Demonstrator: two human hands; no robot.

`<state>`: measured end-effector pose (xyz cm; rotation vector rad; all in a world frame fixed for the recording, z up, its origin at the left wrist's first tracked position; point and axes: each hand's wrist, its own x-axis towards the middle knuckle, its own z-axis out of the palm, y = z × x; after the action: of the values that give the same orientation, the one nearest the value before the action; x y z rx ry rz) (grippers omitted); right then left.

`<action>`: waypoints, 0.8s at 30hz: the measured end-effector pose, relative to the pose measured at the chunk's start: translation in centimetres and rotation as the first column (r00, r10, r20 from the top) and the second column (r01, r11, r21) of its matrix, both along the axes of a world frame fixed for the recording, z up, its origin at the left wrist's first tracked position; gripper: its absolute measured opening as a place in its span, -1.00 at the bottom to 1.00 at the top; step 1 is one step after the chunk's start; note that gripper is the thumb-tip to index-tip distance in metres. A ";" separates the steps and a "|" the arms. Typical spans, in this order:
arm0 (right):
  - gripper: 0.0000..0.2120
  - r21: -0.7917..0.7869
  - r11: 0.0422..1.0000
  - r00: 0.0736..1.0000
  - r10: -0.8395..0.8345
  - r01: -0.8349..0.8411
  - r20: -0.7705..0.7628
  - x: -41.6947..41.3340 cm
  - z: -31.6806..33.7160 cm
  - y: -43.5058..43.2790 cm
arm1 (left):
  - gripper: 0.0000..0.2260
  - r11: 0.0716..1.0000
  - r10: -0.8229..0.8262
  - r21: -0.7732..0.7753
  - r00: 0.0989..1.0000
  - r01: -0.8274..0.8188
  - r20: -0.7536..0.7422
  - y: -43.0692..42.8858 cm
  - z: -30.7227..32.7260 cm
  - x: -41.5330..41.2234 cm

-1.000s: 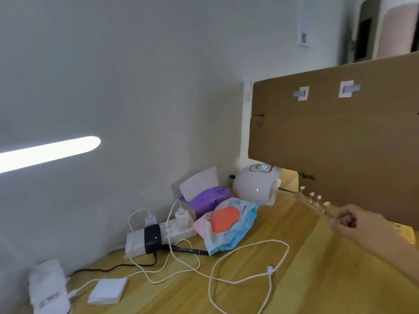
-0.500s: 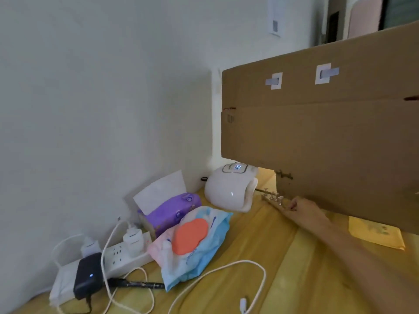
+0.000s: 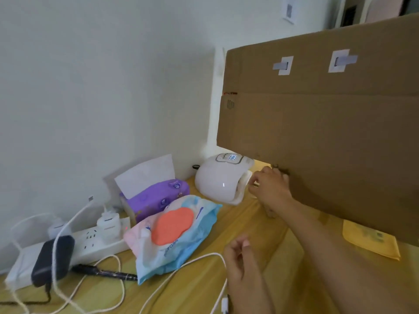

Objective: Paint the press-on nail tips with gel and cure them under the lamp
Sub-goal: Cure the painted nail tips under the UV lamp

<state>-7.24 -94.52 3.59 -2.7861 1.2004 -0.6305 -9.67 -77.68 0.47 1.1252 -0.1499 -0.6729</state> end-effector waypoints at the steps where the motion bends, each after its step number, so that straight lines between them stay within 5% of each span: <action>1: -0.80 0.059 0.998 0.999 -0.018 0.020 -0.043 0.5 0.2 -0.9 | -0.82 0.997 0.079 -0.003 0.997 -0.079 0.007 2.5 -1.4 -0.3; 2: -0.75 0.127 0.992 0.998 -0.017 0.025 -0.060 0.9 0.4 -1.7 | -0.81 0.989 0.115 -0.082 0.991 -0.121 -0.075 2.7 -1.6 -0.8; 4: -0.61 0.261 0.965 1.000 -0.005 0.004 0.004 0.7 0.8 -2.8 | -0.81 0.981 0.190 -0.023 0.982 -0.190 -0.005 2.4 -1.4 -0.6; 7: -0.47 0.269 0.962 0.990 0.004 -0.043 0.141 -1.2 0.6 -3.4 | -0.81 0.972 0.223 -0.071 0.975 -0.223 -0.019 2.2 -1.0 -1.4; 10: -0.47 0.267 0.964 1.000 0.007 -0.011 0.014 -4.0 -0.3 -3.6 | -0.84 0.968 0.247 -0.046 0.969 -0.246 0.018 2.0 -1.4 -1.5; 12: -0.22 0.331 0.941 0.989 -0.022 0.071 -0.149 -5.3 -1.1 -3.0 | -0.86 0.970 0.243 -0.028 0.969 -0.242 0.054 2.4 -1.2 -2.0; 15: 0.00 0.328 0.944 0.996 -0.008 0.038 -0.093 -5.6 -2.5 -2.0 | -0.86 0.972 0.230 -0.062 0.972 -0.227 0.046 2.8 -1.1 -2.2; 18: -0.06 0.352 0.936 1.000 0.022 -0.017 -0.009 -5.3 -3.1 -0.7 | -0.87 0.973 0.230 -0.049 0.972 -0.228 0.054 3.1 -1.0 -2.4; 24: -0.48 0.374 0.916 0.961 0.220 -0.145 -0.165 -6.8 -2.1 1.7 | -0.87 0.950 0.313 -0.060 0.933 -0.307 0.178 3.3 -0.8 -2.6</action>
<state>-14.02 -92.79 1.51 -2.6461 0.9465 -0.0948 -12.31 -74.43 -0.37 1.1502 -0.1366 -0.2821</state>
